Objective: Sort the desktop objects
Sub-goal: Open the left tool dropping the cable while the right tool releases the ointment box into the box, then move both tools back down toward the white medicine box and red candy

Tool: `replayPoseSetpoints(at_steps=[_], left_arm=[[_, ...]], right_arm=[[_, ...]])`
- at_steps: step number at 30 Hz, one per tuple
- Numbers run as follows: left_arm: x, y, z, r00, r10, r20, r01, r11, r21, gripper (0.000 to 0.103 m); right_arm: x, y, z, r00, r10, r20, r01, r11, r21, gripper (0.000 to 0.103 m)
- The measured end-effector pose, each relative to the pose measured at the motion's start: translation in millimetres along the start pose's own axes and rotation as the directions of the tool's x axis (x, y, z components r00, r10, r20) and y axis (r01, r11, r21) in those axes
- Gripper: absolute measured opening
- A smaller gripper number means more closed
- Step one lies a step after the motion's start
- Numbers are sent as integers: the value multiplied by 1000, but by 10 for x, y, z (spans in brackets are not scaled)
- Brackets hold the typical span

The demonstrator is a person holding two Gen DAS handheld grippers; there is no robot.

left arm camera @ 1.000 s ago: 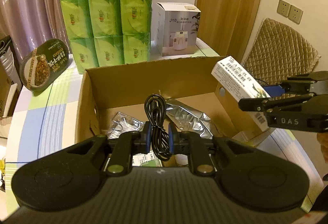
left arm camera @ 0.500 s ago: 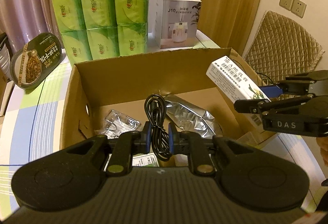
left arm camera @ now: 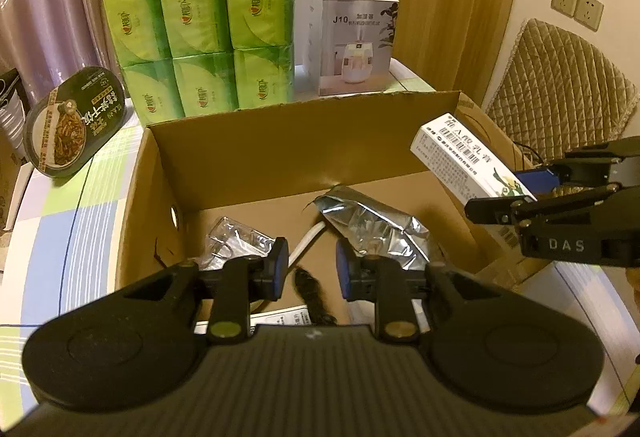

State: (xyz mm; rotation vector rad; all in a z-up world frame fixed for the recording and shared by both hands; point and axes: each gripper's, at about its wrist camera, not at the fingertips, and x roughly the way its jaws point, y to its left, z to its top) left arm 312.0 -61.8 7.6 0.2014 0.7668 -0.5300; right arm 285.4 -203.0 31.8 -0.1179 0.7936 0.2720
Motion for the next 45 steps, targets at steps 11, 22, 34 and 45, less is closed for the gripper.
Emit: replayPoseSetpoints(at_steps=[11, 22, 34, 45], left_arm=[[-148, 24, -72, 1000, 20, 22, -20, 1000, 9, 21], [-185, 97, -154, 999, 43, 20, -43, 999, -9, 24], [-296, 143, -244, 998, 61, 25, -61, 998, -22, 29], [-591, 178, -469, 996, 83, 44, -81, 995, -58, 49]], right_arm=[[8, 23, 63, 1000, -2, -1, 2, 1000, 9, 35], [14, 46, 129, 999, -34, 30, 34, 999, 7, 50], [-71, 54, 51, 999, -37, 22, 36, 999, 35, 54], [-375, 130, -104, 999, -39, 37, 36, 998, 60, 67]])
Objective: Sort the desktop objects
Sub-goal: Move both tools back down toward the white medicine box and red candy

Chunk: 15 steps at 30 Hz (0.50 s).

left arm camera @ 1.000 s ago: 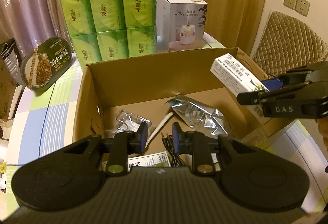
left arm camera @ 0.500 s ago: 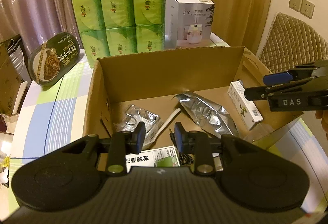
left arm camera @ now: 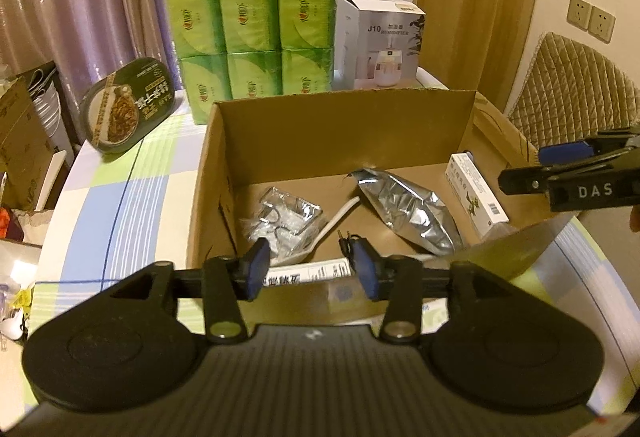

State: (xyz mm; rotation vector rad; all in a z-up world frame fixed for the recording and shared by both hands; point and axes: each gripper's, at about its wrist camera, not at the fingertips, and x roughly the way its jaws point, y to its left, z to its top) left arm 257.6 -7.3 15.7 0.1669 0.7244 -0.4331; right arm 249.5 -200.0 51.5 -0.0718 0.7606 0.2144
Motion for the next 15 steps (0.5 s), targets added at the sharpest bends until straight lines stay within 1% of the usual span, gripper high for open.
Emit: replayPoseSetpoints(at_steps=[1, 8, 10, 12, 15], left_arm=[[-40, 8, -30, 1000, 4, 3, -4, 1000, -8, 51], [-301, 91, -255, 1000, 20, 9, -19, 999, -47, 73], [-369, 127, -325, 1000, 21, 5, -20, 998, -66, 76], [-427, 152, -397, 1000, 25, -3, -25, 997, -79, 81], [-513, 185, -508, 999, 30, -13, -31, 995, -92, 84]], right_arm=[[-33, 2, -25, 1000, 0, 1, 0, 1000, 7, 67], [-288, 40, -228, 1000, 3, 3, -3, 999, 45, 71], [-363, 57, -293, 1000, 5, 1, -5, 999, 47, 72], [-435, 73, -360, 1000, 6, -2, -6, 999, 47, 74], [-521, 95, -466, 1000, 2, -10, -1, 999, 46, 76]])
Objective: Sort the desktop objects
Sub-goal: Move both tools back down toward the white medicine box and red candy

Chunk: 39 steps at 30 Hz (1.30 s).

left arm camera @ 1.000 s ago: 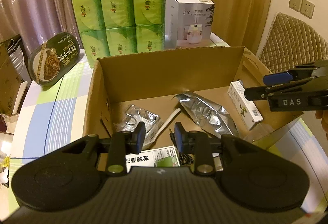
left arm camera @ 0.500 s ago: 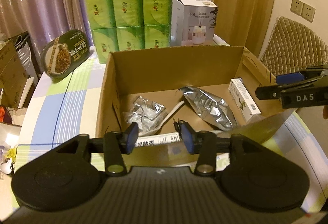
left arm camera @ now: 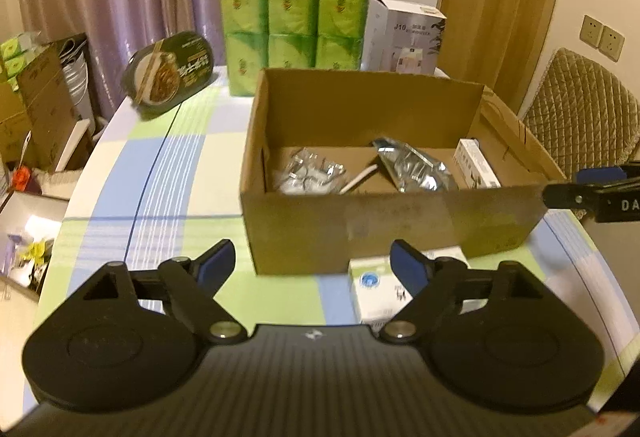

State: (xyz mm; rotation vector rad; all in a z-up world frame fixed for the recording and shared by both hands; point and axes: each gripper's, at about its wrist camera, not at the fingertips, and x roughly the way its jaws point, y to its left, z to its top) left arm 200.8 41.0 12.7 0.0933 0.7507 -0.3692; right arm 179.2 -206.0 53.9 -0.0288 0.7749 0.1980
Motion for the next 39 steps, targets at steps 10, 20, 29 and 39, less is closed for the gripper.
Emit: replayPoseSetpoints(at_steps=[10, 20, 29, 39], left_arm=[[-320, 119, -299, 1000, 17, -19, -18, 999, -33, 96], [-500, 95, -502, 999, 14, -47, -15, 1000, -26, 99], [-464, 25, -642, 997, 1, -83, -2, 1000, -13, 99], [-281, -77, -696, 992, -21, -124, 24, 999, 23, 100]], right_arm=[[-243, 48, -295, 1000, 0, -29, 0, 1000, 6, 91], [-380, 146, -496, 998, 14, -58, -14, 1000, -1, 99], [-411, 166, -606, 997, 24, -78, -23, 1000, 8, 101], [-261, 108, -785, 992, 23, -126, -19, 999, 34, 101]])
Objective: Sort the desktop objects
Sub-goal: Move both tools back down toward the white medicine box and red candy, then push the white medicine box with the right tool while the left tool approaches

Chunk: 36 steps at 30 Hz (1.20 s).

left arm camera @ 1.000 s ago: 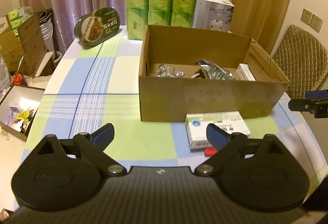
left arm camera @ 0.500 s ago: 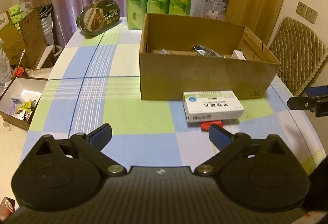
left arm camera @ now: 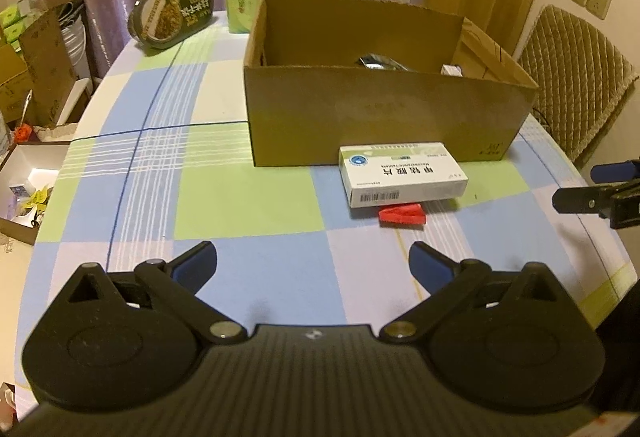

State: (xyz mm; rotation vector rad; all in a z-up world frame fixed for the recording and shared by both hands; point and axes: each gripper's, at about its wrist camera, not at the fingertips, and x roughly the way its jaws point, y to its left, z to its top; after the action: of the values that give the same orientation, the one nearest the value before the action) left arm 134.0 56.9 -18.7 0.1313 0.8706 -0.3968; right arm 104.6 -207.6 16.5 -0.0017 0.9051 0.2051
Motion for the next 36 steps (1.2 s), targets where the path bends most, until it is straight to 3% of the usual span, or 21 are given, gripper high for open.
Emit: replayPoseSetpoints(at_steps=[14, 21, 23, 28, 33, 36], left_arm=[[469, -31, 132, 999, -6, -38, 9, 996, 87, 100], [681, -35, 209, 999, -4, -48, 11, 989, 148, 99], [734, -38, 237, 999, -17, -47, 24, 988, 150, 98], [869, -40, 332, 995, -84, -45, 88, 991, 99, 87], [990, -143, 379, 988, -147, -42, 152, 977, 152, 66], [1036, -193, 393, 975, -221, -31, 223, 960, 172, 66]], right_arm=[[418, 41, 47, 994, 110, -2, -110, 994, 15, 99], [700, 99, 160, 986, 164, -24, -164, 987, -2, 70], [765, 84, 186, 981, 190, -30, -190, 982, 16, 66], [900, 36, 265, 971, 236, -34, -233, 970, 72, 59], [990, 31, 341, 967, 250, -40, -247, 966, 76, 51], [1035, 28, 374, 963, 265, -46, -261, 962, 80, 47]])
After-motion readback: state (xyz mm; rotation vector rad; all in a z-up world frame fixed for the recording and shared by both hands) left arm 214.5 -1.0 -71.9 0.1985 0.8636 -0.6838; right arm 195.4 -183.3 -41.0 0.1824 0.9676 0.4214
